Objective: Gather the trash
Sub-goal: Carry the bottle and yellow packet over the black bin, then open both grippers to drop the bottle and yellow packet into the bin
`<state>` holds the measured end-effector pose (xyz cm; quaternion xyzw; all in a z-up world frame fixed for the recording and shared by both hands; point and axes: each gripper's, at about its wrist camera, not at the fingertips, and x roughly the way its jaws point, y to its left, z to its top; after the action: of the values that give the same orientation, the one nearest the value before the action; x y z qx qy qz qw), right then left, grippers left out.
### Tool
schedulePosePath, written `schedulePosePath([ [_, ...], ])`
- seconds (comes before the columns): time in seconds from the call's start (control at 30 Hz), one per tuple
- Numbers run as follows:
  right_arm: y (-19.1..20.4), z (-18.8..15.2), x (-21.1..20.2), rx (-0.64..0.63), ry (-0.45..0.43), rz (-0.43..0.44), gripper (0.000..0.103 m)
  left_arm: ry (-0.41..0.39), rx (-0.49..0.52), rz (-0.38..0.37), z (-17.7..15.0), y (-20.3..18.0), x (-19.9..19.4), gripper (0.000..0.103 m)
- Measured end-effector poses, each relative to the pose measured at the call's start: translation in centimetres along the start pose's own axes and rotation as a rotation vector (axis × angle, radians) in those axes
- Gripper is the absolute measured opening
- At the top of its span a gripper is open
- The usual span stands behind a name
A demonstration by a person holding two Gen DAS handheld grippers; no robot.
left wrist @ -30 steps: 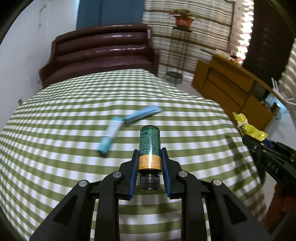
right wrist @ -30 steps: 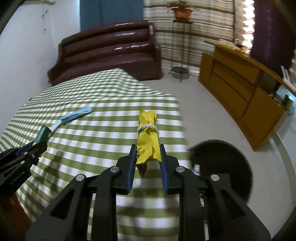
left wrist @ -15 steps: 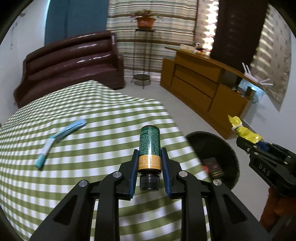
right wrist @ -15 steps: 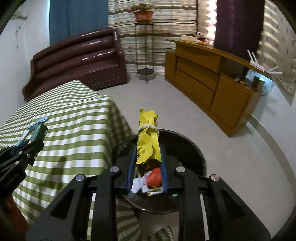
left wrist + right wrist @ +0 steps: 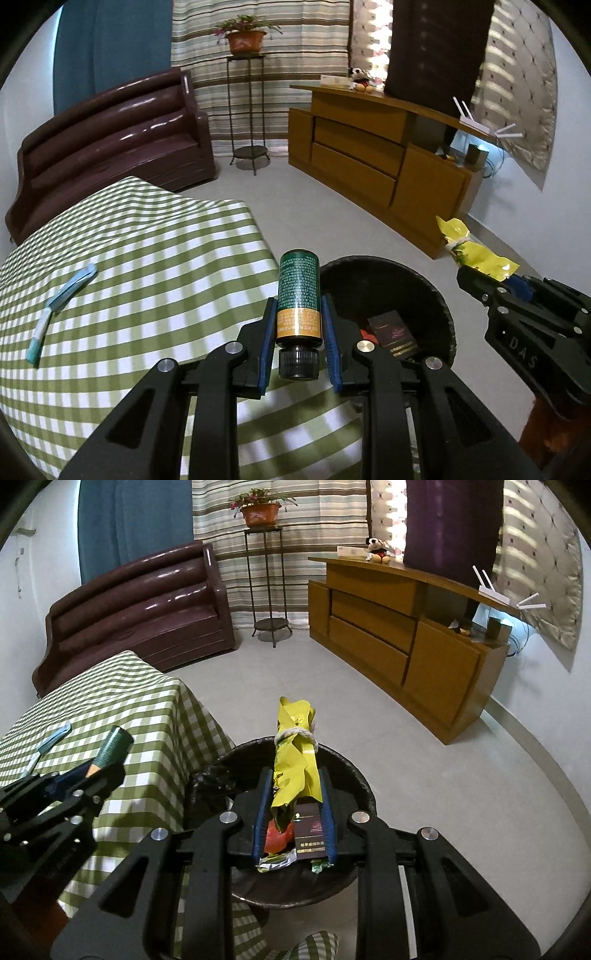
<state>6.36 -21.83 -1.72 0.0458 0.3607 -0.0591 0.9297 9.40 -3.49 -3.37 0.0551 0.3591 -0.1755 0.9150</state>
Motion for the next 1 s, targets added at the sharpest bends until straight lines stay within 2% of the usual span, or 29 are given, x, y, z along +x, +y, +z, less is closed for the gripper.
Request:
schedulePosePath([
  [0.4, -0.9, 0.0, 1.5, 0.02, 0.015, 0.005, 0.025, 0.014, 0.039, -0.018, 0.6, -1.7, 2.4, 0.025],
  [0.47, -1.0, 0.0, 1.9, 0.02, 0.019, 0.004, 0.026, 0.016, 0.041, -0.013, 0.4, -1.7, 2.5, 0.028],
  [0.53, -1.1, 0.0, 2.0, 0.024, 0.02, 0.002, 0.034, 0.017, 0.037, -0.012, 0.4, -1.7, 2.7, 0.036],
  [0.63, -1.3, -0.1, 1.9, 0.027, 0.014, -0.002, 0.037, 0.017, 0.03, -0.011, 0.4, -1.6, 2.7, 0.043],
  [1.0, -1.5, 0.1, 1.6, 0.036, 0.004, -0.011, 0.039, 0.005, 0.018, 0.004, 0.5, -1.7, 2.2, 0.046],
])
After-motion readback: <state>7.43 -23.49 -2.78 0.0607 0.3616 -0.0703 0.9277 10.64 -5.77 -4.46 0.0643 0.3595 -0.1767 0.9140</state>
